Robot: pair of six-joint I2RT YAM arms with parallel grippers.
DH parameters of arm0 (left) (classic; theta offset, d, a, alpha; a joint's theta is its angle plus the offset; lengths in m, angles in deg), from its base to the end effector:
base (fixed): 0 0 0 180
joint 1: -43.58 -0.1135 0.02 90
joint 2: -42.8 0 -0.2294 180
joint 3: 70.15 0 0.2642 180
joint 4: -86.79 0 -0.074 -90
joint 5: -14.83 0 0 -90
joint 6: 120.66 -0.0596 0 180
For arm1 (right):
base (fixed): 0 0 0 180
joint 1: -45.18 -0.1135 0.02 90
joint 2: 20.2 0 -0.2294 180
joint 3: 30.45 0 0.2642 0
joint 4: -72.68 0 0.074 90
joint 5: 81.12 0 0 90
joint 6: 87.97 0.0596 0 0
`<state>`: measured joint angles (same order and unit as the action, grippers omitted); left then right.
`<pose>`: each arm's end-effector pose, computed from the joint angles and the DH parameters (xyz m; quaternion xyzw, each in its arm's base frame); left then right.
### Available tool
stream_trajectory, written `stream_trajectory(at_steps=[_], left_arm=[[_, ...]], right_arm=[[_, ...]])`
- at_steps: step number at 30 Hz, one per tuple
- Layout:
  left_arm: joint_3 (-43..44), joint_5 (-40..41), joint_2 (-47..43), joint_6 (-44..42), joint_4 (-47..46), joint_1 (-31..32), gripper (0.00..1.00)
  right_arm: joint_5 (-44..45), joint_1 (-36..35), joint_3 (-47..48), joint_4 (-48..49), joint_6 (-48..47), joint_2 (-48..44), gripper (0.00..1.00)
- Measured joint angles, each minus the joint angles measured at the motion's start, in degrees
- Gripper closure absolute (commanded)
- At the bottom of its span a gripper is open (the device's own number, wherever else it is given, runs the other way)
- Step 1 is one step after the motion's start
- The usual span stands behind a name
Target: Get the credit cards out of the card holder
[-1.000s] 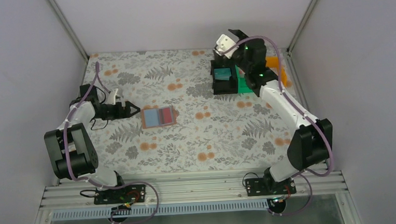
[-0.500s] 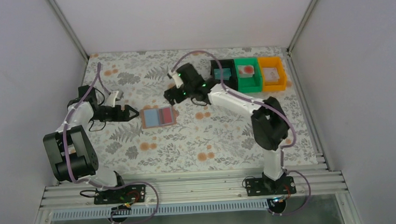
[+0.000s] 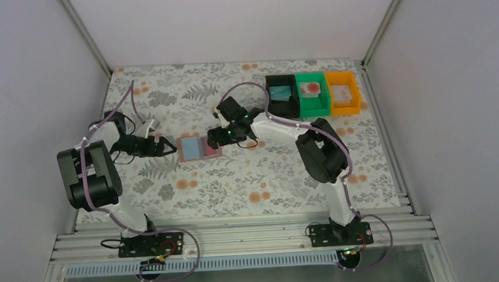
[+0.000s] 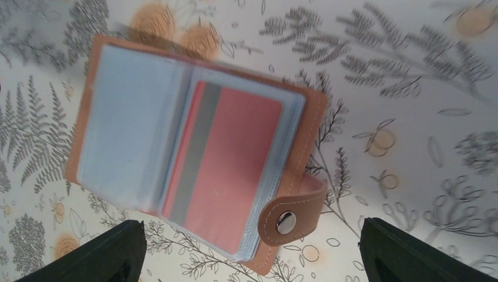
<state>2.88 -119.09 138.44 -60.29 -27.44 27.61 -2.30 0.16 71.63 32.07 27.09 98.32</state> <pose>0.2899 0.0400 0.1233 0.1155 0.9201 -0.3396 0.1570 0.3134 0.3300 0.1291 -0.1926 0.9352 0.2385 0.1775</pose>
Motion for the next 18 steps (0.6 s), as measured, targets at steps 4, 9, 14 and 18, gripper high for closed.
stream_trajectory(at_steps=[4,9,14,18], left_arm=[[0.22,-1.49,2.78,0.04,0.13,0.04,0.00],[0.28,-3.34,4.63,0.66,-0.83,2.56,0.03],[-1.07,-4.20,8.17,2.67,-3.28,6.86,0.05],[-1.27,-5.35,9.68,4.74,-4.98,7.63,0.06]], right_arm=[[-2.36,-0.09,0.15,-0.26,1.29,2.60,0.07],[-2.32,-0.13,1.42,-2.36,1.73,4.87,0.09],[-1.27,0.13,3.61,-3.61,1.46,5.29,0.18],[-1.57,0.72,4.42,-3.69,1.22,5.66,0.30]])
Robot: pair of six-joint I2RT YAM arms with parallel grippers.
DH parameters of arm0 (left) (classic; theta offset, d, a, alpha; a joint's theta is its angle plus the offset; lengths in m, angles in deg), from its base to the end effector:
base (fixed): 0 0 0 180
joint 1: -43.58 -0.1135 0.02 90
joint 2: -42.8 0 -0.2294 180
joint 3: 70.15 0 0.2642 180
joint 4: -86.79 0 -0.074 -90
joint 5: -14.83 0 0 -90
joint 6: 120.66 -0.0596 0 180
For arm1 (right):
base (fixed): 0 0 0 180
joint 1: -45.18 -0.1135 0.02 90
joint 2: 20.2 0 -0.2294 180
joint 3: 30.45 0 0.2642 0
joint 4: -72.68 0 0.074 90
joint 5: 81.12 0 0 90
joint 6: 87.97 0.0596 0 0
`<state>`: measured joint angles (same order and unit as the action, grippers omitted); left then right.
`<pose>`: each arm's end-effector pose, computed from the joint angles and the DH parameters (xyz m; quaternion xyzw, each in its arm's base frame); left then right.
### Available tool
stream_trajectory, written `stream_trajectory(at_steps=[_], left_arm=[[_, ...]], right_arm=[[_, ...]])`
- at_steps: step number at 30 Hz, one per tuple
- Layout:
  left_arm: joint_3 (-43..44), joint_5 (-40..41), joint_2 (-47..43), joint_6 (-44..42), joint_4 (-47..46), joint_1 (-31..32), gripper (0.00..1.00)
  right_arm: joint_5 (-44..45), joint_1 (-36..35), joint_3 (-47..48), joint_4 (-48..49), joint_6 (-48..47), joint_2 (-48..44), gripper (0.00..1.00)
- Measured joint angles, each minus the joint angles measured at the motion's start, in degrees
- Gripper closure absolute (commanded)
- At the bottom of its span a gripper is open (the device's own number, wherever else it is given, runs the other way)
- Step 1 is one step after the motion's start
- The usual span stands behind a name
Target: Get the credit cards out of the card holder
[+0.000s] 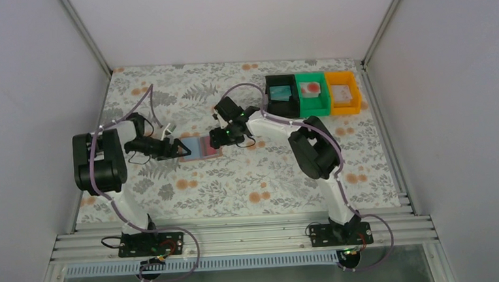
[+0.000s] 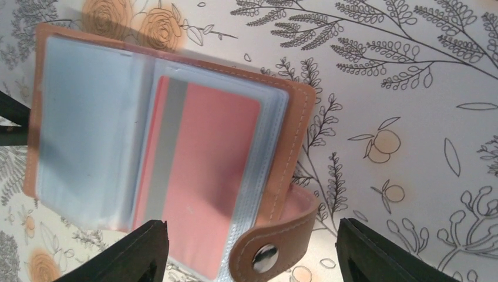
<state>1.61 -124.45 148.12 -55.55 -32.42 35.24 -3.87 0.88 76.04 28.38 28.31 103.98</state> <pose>0.2957 -0.0023 0.0761 0.1151 0.9011 -0.4091 0.0861 0.3219 0.3325 0.1063 -0.1776 0.9482 0.2269 0.1341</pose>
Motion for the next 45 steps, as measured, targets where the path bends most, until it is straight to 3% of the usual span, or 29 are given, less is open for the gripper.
stream_trajectory(at_steps=[3,7,12,17,30,45], left_arm=[[0.00,-0.39,0.07,1.62,-1.97,0.72,0.11],[0.02,-1.11,0.90,3.43,-4.39,2.64,0.21],[0.02,-2.34,1.51,5.01,-6.43,3.61,0.54],[0.02,-4.33,1.46,5.46,-7.85,3.65,0.96],[-0.59,-5.68,0.11,4.96,-8.83,3.74,0.98],[1.07,-4.72,-9.25,2.75,-6.51,8.48,0.98]], right_arm=[[-0.61,0.46,0.74,-0.24,-0.33,1.22,0.34],[-2.51,0.85,1.14,-0.87,-0.87,2.12,0.49],[-5.05,1.27,1.62,-1.22,-1.01,2.23,0.60],[-7.19,1.70,1.62,-1.27,-0.85,2.23,0.60],[-9.16,4.26,-2.69,0.46,-1.09,0.09,0.50],[-9.29,9.77,-11.28,8.33,-2.73,-16.94,0.48]])
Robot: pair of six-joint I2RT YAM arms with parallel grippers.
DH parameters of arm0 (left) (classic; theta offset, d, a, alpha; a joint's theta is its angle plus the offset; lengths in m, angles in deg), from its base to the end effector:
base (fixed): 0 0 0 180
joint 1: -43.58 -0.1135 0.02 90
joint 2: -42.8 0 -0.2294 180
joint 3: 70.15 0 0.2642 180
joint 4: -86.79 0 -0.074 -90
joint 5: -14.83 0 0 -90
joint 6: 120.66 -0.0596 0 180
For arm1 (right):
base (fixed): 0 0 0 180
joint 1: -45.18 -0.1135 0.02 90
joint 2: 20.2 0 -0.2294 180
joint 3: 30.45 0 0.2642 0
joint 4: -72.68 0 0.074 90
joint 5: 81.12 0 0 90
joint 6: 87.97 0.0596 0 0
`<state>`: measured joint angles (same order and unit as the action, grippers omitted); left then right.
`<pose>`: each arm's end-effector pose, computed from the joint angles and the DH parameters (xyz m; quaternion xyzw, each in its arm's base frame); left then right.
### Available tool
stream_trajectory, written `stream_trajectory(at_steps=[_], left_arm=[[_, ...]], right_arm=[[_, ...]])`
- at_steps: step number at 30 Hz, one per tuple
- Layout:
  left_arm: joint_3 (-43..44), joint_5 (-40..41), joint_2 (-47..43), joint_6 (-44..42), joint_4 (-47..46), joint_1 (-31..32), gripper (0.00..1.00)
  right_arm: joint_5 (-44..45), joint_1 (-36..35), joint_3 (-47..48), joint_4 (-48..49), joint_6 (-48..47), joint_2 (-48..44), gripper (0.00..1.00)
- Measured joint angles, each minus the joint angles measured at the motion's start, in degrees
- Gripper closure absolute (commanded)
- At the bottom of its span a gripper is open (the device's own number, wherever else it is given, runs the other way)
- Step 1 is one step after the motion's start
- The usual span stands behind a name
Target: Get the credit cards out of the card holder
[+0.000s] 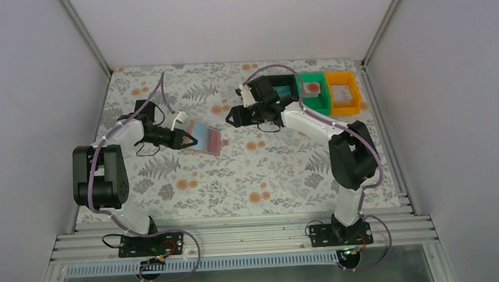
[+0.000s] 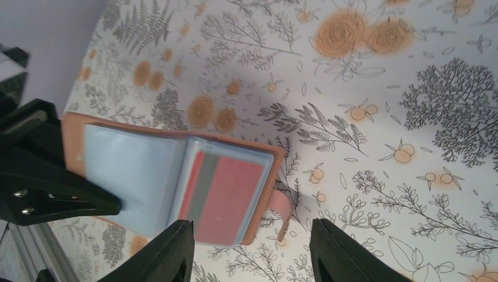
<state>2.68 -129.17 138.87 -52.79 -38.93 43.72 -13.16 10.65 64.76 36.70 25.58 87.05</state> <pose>0.3105 -0.0490 0.1309 0.2195 0.8595 -0.4245 0.1811 0.3439 0.2638 0.1814 -0.1558 0.9057 0.3267 0.2208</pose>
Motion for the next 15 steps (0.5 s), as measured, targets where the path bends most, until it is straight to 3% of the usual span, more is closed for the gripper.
stream_trajectory(at_steps=[15], left_arm=[[0.09,2.58,-4.33,0.13,0.90,1.09,0.98]], right_arm=[[-4.37,-1.36,-2.89,5.57,-1.44,-8.74,0.45]])
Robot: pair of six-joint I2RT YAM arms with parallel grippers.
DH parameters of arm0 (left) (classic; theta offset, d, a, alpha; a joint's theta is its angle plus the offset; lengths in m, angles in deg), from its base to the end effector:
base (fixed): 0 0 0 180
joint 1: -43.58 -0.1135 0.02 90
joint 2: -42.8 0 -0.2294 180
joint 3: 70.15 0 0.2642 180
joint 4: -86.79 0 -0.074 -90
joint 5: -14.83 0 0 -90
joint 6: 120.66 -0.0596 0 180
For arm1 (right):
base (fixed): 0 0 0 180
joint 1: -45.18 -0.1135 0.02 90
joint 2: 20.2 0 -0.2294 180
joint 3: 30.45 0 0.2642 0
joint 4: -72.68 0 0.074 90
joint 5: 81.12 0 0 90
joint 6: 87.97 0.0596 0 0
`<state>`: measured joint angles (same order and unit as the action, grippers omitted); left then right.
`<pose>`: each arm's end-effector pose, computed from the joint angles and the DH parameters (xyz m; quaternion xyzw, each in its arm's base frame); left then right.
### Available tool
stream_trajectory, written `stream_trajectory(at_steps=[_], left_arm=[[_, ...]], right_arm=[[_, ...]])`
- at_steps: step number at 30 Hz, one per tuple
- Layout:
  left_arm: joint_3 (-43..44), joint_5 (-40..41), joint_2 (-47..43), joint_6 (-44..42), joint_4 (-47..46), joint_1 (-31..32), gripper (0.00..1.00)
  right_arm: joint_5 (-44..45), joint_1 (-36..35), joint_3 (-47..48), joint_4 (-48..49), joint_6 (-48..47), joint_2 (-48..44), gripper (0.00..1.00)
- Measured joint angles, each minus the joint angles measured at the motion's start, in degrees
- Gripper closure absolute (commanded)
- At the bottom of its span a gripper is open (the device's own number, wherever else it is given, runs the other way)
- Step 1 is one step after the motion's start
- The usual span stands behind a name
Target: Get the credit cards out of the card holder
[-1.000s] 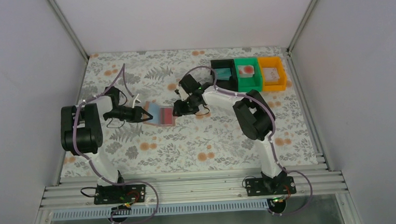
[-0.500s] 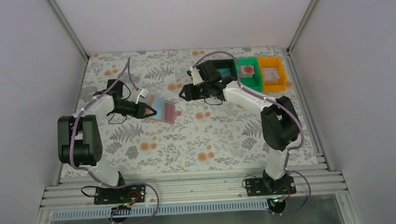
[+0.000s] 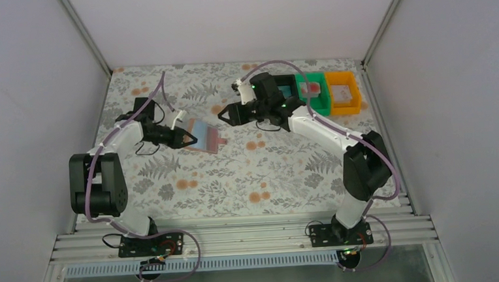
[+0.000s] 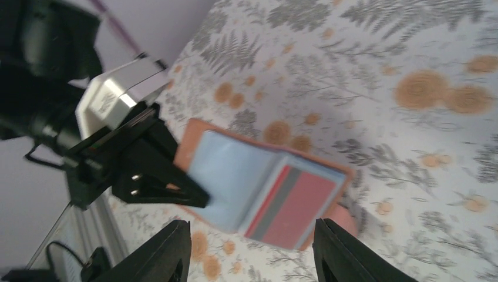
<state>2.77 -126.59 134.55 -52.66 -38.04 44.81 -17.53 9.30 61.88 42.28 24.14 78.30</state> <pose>0.3066 -0.0532 0.1507 0.2388 0.8618 -0.4000 0.2008 0.3239 0.2670 0.2361 -0.2062 0.8511 0.3906 0.2839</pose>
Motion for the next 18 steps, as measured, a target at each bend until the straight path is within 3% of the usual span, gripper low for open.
stream_trajectory(at_steps=[7,18], left_arm=[[1.22,0.28,-0.26,0.20,0.11,0.15,0.97],[3.76,0.33,-1.68,0.39,2.08,0.17,0.98]], right_arm=[[-5.27,-4.04,0.02,3.26,-0.74,0.00,0.46],[-7.06,-4.50,0.00,5.53,-0.68,0.02,0.46]])
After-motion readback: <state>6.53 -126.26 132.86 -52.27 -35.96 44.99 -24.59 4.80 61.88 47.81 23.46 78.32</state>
